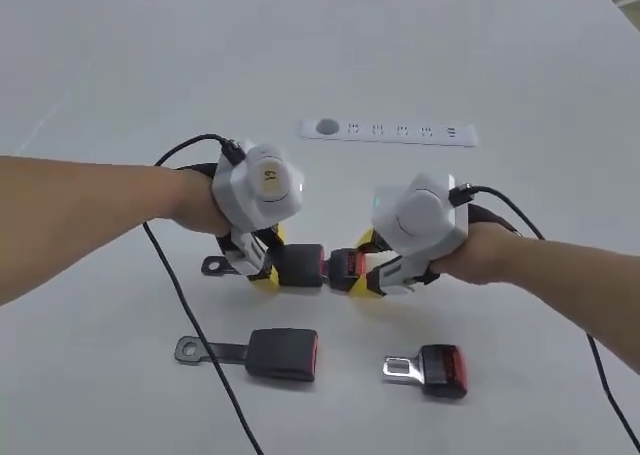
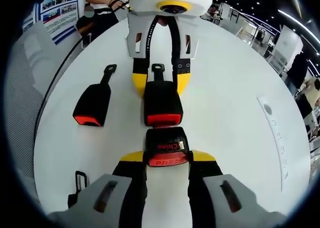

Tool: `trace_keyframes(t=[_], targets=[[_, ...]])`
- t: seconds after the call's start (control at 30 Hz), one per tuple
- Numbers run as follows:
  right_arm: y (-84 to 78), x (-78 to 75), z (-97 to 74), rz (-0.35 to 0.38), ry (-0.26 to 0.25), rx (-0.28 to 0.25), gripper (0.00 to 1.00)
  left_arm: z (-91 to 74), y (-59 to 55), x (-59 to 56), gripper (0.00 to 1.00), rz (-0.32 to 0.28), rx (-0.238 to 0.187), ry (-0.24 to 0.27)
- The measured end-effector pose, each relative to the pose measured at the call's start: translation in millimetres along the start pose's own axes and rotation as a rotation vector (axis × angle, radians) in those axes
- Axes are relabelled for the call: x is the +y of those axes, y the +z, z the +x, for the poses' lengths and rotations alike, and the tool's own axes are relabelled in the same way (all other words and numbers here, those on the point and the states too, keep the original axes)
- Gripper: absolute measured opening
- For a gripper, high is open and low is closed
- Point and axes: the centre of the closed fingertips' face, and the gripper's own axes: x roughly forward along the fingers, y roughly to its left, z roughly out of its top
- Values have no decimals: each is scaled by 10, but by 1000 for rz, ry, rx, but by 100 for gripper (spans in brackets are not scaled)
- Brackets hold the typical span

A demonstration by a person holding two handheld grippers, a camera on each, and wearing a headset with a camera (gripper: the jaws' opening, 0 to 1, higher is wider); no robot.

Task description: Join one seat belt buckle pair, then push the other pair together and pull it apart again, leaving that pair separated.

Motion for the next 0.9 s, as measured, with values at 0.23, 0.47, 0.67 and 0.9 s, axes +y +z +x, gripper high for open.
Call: trace_keyframes(t=[0.23, 0.47, 0.67, 0.9], targets=[[0, 12, 48, 22, -7, 3, 28, 12, 3, 19, 30, 29, 37, -6], [13, 16, 0, 36, -12, -1, 28, 4, 8, 14, 30, 16, 39, -1], [-6, 35, -41, -1, -11, 3, 29, 0, -5, 27, 31, 8, 33, -3], [-4, 56, -43, -10, -14, -13, 29, -3, 13, -4, 32, 17, 29, -12]])
